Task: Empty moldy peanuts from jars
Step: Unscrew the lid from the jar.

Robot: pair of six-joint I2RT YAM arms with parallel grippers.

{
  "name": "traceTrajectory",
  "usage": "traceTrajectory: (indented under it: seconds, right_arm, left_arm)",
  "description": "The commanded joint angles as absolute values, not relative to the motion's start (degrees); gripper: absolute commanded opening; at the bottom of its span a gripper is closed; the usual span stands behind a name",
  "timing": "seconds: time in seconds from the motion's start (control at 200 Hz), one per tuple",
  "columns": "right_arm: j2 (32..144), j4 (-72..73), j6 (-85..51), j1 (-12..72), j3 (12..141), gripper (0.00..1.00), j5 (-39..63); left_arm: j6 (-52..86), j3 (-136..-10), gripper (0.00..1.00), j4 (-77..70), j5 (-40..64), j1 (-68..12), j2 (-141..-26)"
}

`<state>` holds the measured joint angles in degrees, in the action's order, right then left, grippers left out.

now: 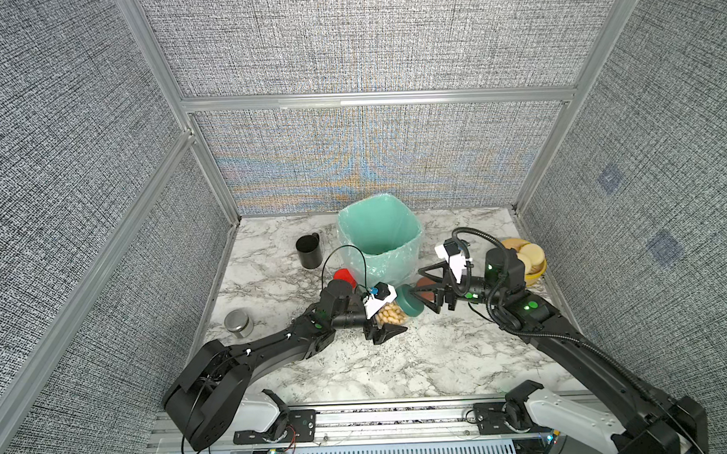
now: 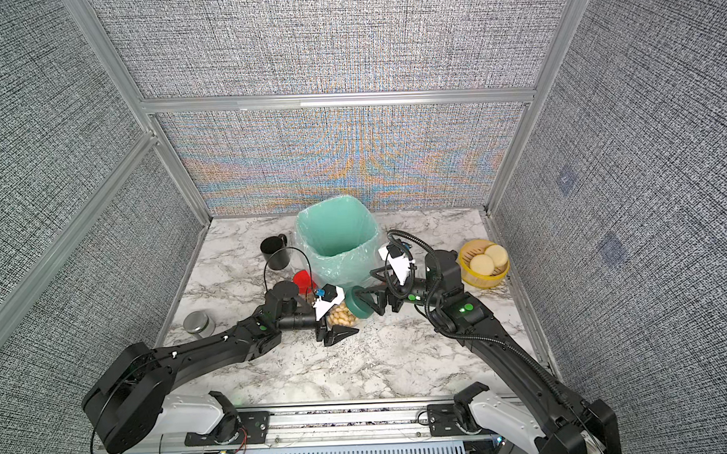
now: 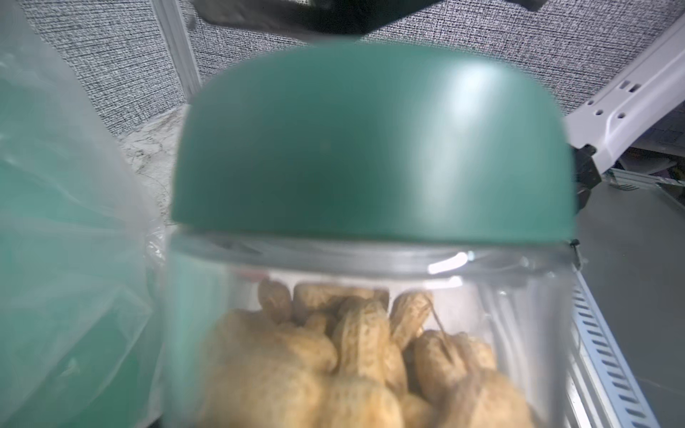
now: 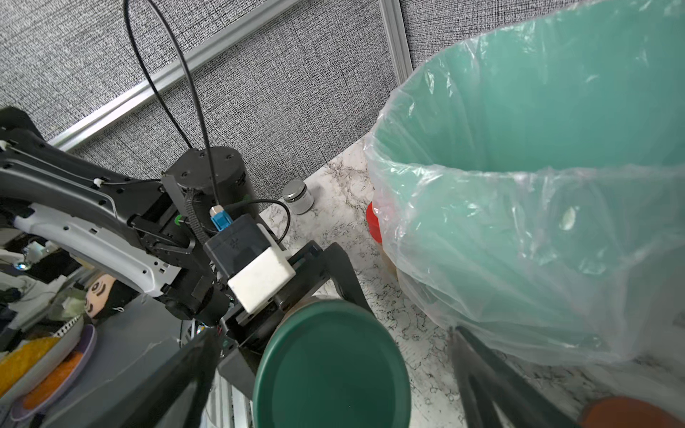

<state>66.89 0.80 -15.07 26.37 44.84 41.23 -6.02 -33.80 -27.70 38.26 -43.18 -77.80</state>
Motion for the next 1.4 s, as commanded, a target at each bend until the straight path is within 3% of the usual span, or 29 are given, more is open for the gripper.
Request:
traceTrajectory:
  seconds: [0.0,0.465,0.821,1.111,1.391]
  right_arm:
    - [67.23,1.3,-22.03,26.89,43.2,0.98,41.2]
    - [72.31,1.88,-25.81,29.43,43.92,0.97,42.23]
    - [74.62,-3.34,-19.02,29.62,47.85,0.71,45.68]
    - [71.88,-3.59,0.61,28.17,47.37,0.73,47.43]
    - [70.8,8.34,24.22,22.89,42.77,0.92,59.11]
  left_arm:
    - [-6.16,-33.88,0.0,-33.48,36.61,-43.07,-77.34]
    - [-6.09,-34.01,0.0,-33.23,36.52,-43.04,-77.22]
    - [-6.24,-34.34,0.0,-32.53,35.67,-42.89,-76.74]
    - [-6.72,-36.24,0.0,-28.46,45.18,-41.97,-76.74]
    - [-8.46,-39.61,0.0,-23.33,54.43,-41.75,-77.88]
